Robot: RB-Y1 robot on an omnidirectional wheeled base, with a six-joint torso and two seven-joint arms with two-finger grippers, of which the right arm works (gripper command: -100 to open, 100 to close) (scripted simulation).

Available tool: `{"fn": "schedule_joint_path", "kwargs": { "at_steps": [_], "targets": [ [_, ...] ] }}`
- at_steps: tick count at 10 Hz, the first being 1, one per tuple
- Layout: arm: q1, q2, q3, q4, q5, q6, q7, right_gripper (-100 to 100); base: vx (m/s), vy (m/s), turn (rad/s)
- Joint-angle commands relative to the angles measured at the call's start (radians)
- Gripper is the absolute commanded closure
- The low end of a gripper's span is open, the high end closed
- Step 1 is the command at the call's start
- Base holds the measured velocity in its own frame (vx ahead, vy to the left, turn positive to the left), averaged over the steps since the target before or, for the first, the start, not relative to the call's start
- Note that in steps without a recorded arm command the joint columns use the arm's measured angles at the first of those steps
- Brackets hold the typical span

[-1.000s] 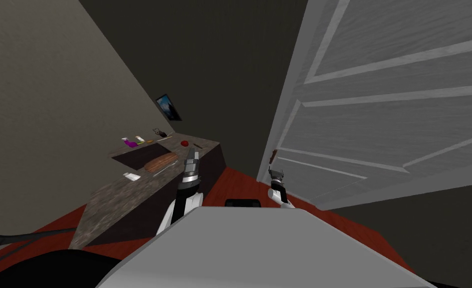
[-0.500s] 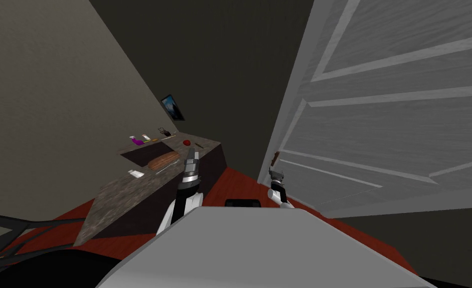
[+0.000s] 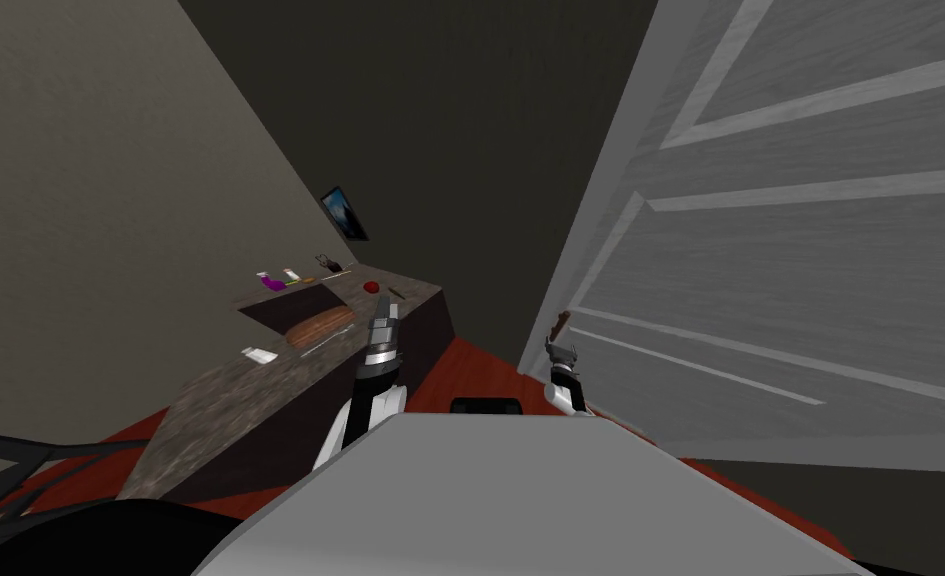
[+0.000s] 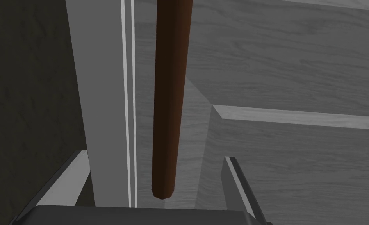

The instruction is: Pull the door open

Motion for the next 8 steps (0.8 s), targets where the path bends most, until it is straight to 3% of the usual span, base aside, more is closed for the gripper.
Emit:
{"fn": "schedule_joint_path", "kwargs": {
  "at_steps": [1,2,3,6,8],
  "targets": [
    [0.007,-0.024,0.0,0.009,-0.003,-0.002,-0.03,-100,0.145,-0.011,0.062],
    [0.007,-0.024,0.0,0.009,-0.003,-0.002,-0.03,-100,0.096,-0.011,0.014],
    [0.022,-0.057,0.001,0.017,-0.006,-0.005,-0.067,-100,0.136,-0.012,0.058],
    [0.035,-0.087,0.001,0.024,-0.009,-0.008,-0.101,-100,0.138,-0.008,0.039],
    [0.05,-0.12,0.002,0.032,-0.013,-0.011,-0.139,-100,0.167,-0.01,0.047]
  ]
}}
